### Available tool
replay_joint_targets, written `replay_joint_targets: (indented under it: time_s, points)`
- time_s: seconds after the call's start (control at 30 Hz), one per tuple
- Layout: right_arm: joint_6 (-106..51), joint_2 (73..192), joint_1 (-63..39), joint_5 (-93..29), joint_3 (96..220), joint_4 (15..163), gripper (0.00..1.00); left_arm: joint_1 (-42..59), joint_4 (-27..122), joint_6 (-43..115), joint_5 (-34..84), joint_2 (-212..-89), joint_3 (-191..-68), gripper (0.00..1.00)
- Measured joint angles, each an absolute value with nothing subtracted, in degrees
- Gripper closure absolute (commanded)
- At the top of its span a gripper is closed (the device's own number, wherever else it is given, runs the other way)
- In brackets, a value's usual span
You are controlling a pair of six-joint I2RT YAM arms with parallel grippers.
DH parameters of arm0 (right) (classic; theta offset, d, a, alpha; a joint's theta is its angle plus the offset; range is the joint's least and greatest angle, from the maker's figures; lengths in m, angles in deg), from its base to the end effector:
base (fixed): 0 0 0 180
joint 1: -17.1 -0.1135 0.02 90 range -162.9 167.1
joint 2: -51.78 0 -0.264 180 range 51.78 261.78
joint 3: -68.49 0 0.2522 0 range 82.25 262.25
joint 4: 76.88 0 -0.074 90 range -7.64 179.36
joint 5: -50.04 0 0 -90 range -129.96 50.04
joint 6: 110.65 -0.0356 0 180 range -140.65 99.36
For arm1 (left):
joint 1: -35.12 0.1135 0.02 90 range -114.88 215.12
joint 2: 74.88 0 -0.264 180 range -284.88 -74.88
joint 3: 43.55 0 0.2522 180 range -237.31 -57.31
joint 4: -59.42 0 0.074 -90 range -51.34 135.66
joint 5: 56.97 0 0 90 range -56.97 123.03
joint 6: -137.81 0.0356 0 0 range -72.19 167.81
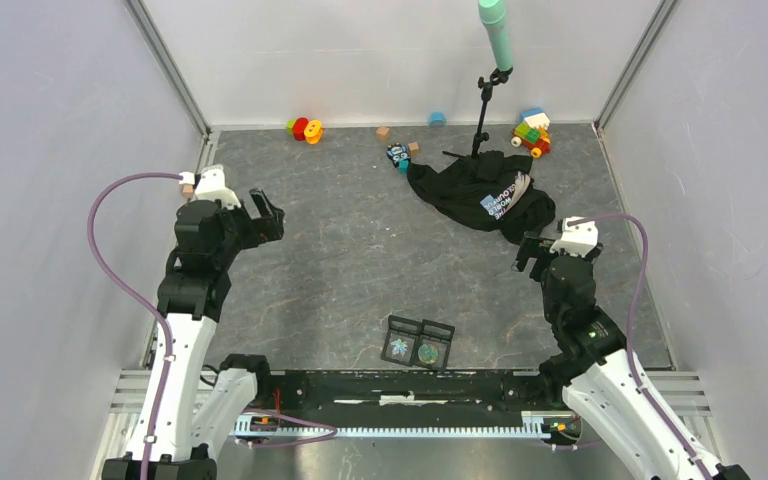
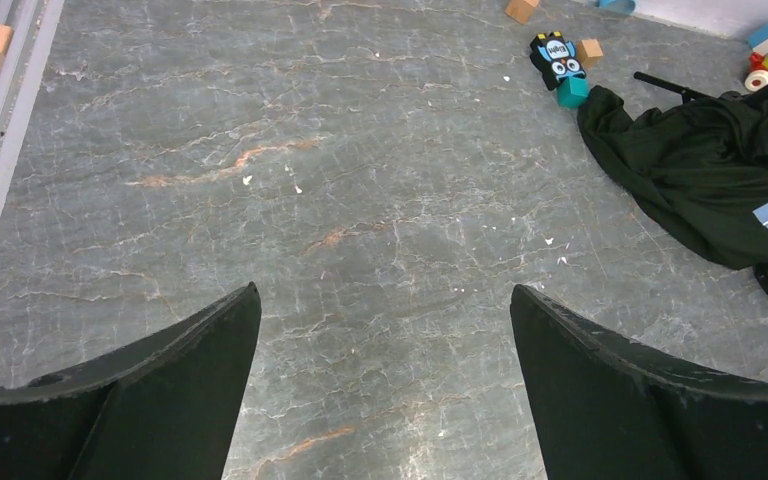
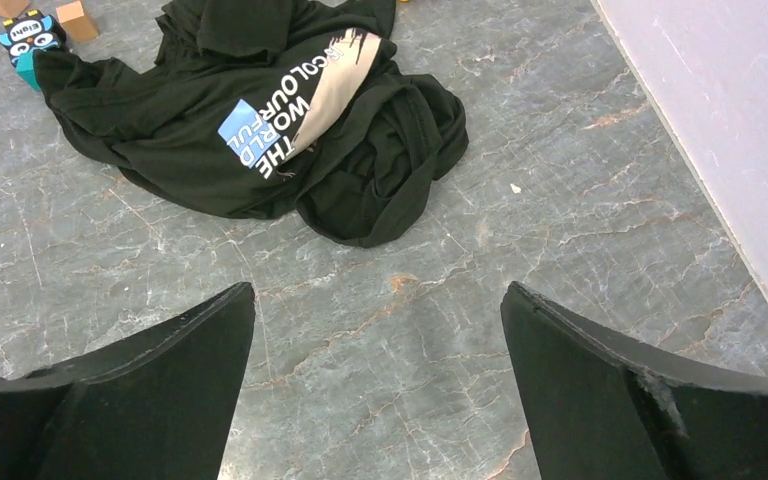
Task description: Pin the brooch onto the clothing
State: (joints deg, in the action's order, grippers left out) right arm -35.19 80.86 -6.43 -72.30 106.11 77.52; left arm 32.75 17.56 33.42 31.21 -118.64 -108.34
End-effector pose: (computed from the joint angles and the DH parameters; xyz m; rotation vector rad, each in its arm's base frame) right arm 0.1343 0.0377 0.2487 0.2410 1.8057 -0.0588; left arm 0.1670 -0.0080 0.3476 -0.1821 1.9322 -0.2255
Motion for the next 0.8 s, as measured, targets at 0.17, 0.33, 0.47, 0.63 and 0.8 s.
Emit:
replay_joint_targets:
  time_s: [0.17, 0.33, 0.47, 0.63, 0.8]
  points:
    - [-34.7, 78.9, -6.4, -72.8, 106.1, 78.9, 0.02, 32.8, 17.3, 33.2, 31.4, -118.0, -108.3, 0.00]
    - [-35.0, 75.2, -6.4, -73.3, 105.8, 79.3, 0.02, 32.8, 18.1, 33.1, 27.8, -116.4, -107.5, 0.00]
    - [-36.3, 74.2, -6.4, -71.8, 105.8, 77.9, 0.02, 31.7, 18.9, 32.7, 22.9, -117.5, -106.8, 0.00]
    - [-37.8, 75.4, -6.4, -67.8, 105.7, 77.2, 0.02, 25.5, 18.5, 32.6, 20.4, -122.2, -107.7, 0.00]
    - [-38.5, 81.8, -6.4, -63.2, 106.1, 76.1, 0.02, 20.3, 15.9, 30.0, 17.7, -129.3, -117.6, 0.00]
